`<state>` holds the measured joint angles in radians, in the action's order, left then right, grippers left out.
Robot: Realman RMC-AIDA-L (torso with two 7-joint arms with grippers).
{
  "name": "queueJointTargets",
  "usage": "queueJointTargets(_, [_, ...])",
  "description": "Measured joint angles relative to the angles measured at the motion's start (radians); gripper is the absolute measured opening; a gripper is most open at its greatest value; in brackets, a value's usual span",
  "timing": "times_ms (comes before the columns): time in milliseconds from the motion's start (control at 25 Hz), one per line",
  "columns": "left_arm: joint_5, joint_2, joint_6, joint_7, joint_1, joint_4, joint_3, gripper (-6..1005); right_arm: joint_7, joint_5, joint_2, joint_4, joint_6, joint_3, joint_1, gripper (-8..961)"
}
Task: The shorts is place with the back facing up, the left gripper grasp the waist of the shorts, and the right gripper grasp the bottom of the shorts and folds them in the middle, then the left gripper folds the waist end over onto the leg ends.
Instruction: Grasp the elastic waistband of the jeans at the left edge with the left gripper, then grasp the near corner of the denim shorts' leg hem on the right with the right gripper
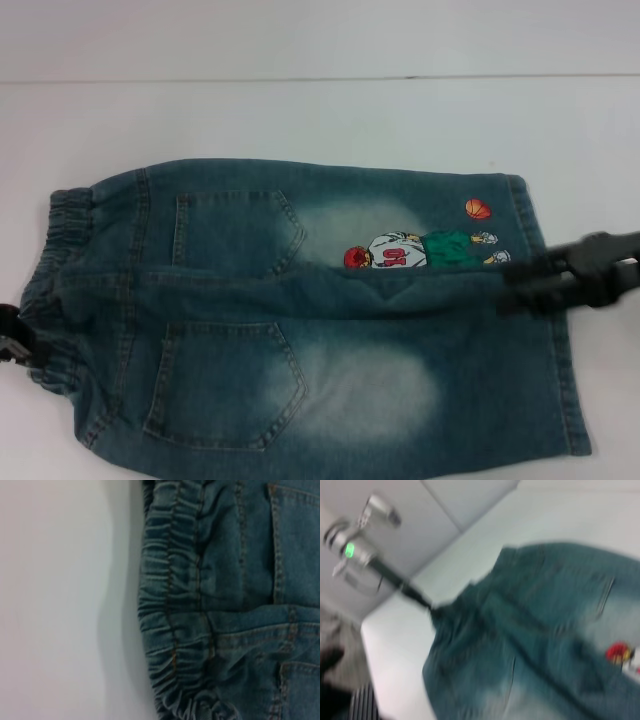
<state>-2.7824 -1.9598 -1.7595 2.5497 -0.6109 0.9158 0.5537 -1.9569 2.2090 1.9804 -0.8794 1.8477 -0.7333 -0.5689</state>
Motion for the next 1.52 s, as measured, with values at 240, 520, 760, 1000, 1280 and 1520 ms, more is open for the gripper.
queueJointTargets(240, [0.006,0.003,0.002,0.0,-0.013,0.001,0.0,43,0.041,0.21,-0.006,-0.086,0.132,0.001,-0.009,745])
queueJointTargets(520, [0.006,0.005,0.007,0.0,-0.023,-0.002,0.0,43,0.076,0.355,-0.005,-0.068,0.135,-0.023,0.003,746])
queueJointTargets(760, [0.006,0.006,0.005,0.0,-0.027,-0.006,0.0,43,0.077,0.447,0.001,-0.033,0.136,-0.058,-0.008,746])
queueJointTargets(1000, [0.006,0.006,0.001,0.0,-0.027,-0.007,0.0,43,0.071,0.457,0.006,-0.02,0.125,-0.094,-0.016,745])
queueJointTargets(1280, [0.01,0.003,0.001,0.0,-0.024,-0.008,0.0,43,0.07,0.499,0.011,0.048,0.074,-0.104,-0.045,745])
queueJointTargets(1520, [0.012,0.003,0.003,0.0,-0.022,-0.008,0.0,43,0.071,0.51,0.016,0.076,0.046,-0.107,-0.063,746])
